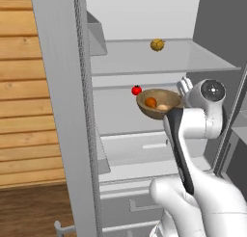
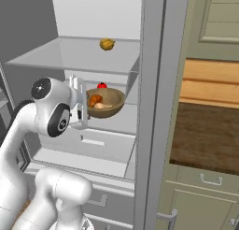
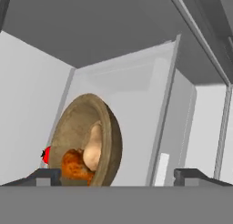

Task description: Pick the chicken drumstick and squash from their plates and place them in the bowl. Then put the bowl in the fridge.

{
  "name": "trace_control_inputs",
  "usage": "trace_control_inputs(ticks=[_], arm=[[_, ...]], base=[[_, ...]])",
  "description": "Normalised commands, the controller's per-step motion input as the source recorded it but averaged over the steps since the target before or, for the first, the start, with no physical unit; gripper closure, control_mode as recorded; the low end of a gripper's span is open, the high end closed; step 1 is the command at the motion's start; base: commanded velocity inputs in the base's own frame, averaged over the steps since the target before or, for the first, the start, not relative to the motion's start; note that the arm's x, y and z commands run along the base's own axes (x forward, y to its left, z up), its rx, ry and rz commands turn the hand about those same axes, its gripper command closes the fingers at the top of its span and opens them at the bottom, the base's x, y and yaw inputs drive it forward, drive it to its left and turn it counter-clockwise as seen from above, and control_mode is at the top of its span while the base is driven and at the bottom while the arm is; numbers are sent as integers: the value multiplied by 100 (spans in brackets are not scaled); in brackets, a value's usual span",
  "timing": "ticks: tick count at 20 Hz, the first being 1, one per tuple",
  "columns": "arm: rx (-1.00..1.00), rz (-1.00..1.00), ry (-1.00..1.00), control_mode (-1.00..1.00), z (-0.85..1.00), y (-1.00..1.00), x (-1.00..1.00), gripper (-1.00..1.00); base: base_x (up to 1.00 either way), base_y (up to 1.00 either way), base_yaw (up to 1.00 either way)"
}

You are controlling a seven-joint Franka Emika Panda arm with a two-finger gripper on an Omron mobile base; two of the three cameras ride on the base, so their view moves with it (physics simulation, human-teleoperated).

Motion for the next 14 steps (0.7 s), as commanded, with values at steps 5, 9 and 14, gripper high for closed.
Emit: trace_control_inputs(ticks=[5,9,14], arm=[[0,18,13,-100,66,9,-69,-100],[-5,20,8,-100,35,14,-84,-100],[-9,6,0,-100,6,14,-100,-100]], base=[[0,0,0],[0,0,0],[0,0,0]])
